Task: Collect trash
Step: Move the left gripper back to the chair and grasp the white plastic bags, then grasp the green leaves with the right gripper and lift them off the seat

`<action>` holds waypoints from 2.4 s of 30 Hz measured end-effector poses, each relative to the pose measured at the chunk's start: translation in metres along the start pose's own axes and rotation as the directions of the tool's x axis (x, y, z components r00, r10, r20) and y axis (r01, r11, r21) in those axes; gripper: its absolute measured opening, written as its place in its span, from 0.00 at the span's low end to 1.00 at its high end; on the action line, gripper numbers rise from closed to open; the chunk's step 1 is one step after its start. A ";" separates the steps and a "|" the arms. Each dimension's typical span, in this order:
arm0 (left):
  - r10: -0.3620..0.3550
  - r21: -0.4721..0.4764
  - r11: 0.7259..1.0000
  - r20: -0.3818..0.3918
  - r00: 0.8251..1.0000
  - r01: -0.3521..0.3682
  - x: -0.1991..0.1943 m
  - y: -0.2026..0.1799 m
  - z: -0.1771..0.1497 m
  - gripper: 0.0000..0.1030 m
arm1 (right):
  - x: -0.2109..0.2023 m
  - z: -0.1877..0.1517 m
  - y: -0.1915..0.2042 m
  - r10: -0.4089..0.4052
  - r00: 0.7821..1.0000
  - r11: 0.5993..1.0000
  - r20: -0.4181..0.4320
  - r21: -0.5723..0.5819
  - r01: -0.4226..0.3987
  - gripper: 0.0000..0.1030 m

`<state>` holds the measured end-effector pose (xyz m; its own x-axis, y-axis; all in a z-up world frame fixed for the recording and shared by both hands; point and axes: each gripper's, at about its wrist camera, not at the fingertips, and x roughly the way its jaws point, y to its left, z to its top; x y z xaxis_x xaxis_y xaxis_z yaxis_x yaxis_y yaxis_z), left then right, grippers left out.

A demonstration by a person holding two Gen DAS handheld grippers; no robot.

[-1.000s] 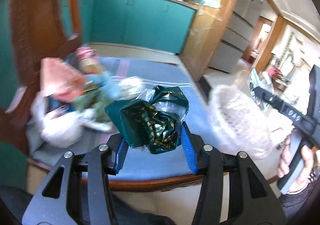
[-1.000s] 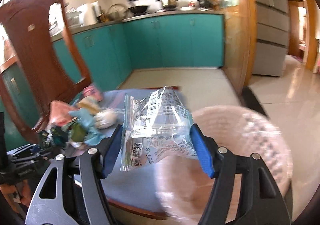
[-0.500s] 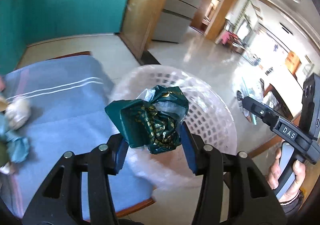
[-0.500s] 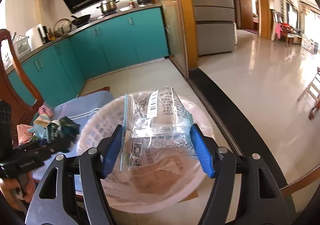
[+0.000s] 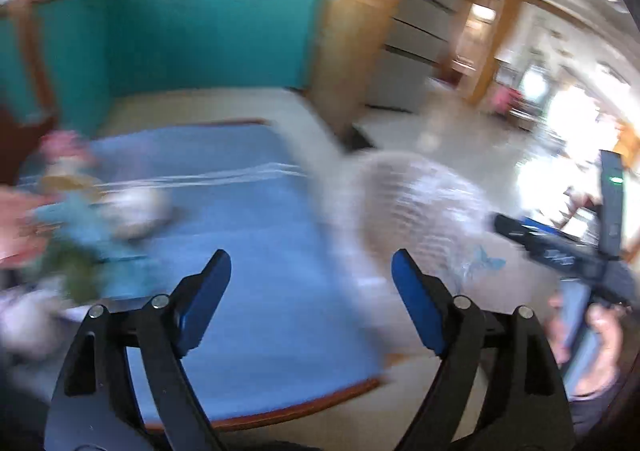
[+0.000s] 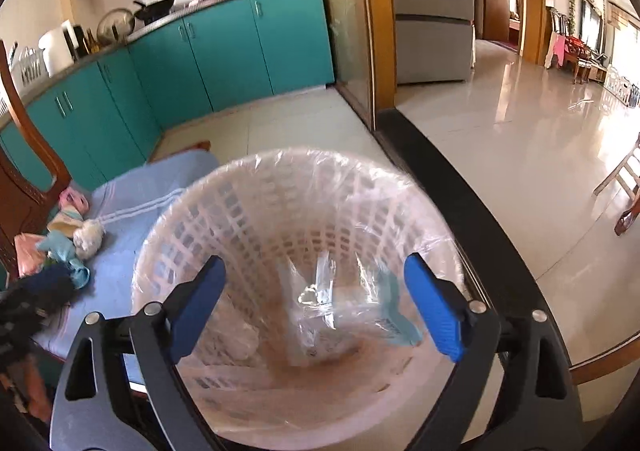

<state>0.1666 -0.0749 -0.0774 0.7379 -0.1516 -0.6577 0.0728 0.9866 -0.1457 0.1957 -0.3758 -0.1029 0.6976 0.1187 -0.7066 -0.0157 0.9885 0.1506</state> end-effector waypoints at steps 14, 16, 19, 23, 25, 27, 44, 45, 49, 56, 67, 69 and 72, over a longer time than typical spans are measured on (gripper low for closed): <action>0.465 -0.187 0.858 -0.109 0.878 -0.478 -0.033 0.171 -0.049 0.71 | 0.000 -0.004 0.109 0.179 0.983 0.967 -0.031 -0.176 -0.181 0.87; 0.438 -0.168 0.874 -0.133 0.889 -0.456 -0.024 0.173 -0.055 0.57 | -0.004 -0.005 0.118 0.190 0.981 0.962 -0.029 -0.197 -0.192 0.87; 0.420 -0.171 0.882 -0.139 0.897 -0.440 -0.022 0.174 -0.062 0.45 | -0.008 -0.008 0.129 0.190 0.981 0.956 -0.032 -0.221 -0.192 0.87; 0.389 -0.186 0.894 -0.130 0.912 -0.408 -0.030 0.175 -0.065 0.22 | -0.011 -0.011 0.137 0.195 0.980 0.953 -0.038 -0.229 -0.199 0.87; 0.368 -0.189 0.904 -0.112 0.923 -0.383 -0.037 0.175 -0.068 0.18 | -0.011 -0.012 0.141 0.204 0.978 0.951 -0.043 -0.231 -0.208 0.87; 0.351 -0.191 0.912 -0.091 0.932 -0.362 -0.046 0.173 -0.071 0.17 | -0.011 -0.013 0.146 0.213 0.976 0.947 -0.046 -0.237 -0.217 0.87; 0.313 -0.231 0.922 -0.034 0.949 -0.312 -0.074 0.170 -0.089 0.16 | -0.009 -0.028 0.211 0.282 0.954 0.895 -0.097 -0.331 -0.299 0.87; 0.312 -0.236 0.920 -0.039 0.949 -0.312 -0.075 0.171 -0.091 0.17 | -0.008 -0.028 0.213 0.286 0.953 0.894 -0.101 -0.331 -0.303 0.87; 0.306 -0.252 0.917 -0.056 0.950 -0.310 -0.070 0.175 -0.095 0.16 | -0.005 -0.029 0.222 0.304 0.946 0.887 -0.115 -0.330 -0.325 0.87; 0.300 -0.259 0.919 -0.035 0.953 -0.299 -0.073 0.176 -0.094 0.17 | 0.010 -0.026 0.245 0.379 0.915 0.860 -0.139 -0.313 -0.403 0.87; 0.298 -0.257 0.919 -0.043 0.954 -0.299 -0.072 0.177 -0.096 0.17 | 0.045 -0.033 0.334 0.451 0.863 0.775 -0.228 -0.379 -0.505 0.86; 0.298 -0.255 0.919 -0.049 0.953 -0.301 -0.071 0.177 -0.096 0.17 | 0.052 -0.037 0.349 0.439 0.865 0.769 -0.243 -0.395 -0.502 0.86; 0.299 -0.254 0.919 -0.051 0.953 -0.302 -0.070 0.177 -0.095 0.17 | 0.063 -0.046 0.366 0.407 0.874 0.761 -0.266 -0.431 -0.486 0.82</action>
<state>0.0639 0.1047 -0.1270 0.6909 0.1474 -0.7078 -0.3259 0.9374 -0.1229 0.2010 -0.0021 -0.1244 0.4127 0.5313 -0.7399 -0.6592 0.7347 0.1599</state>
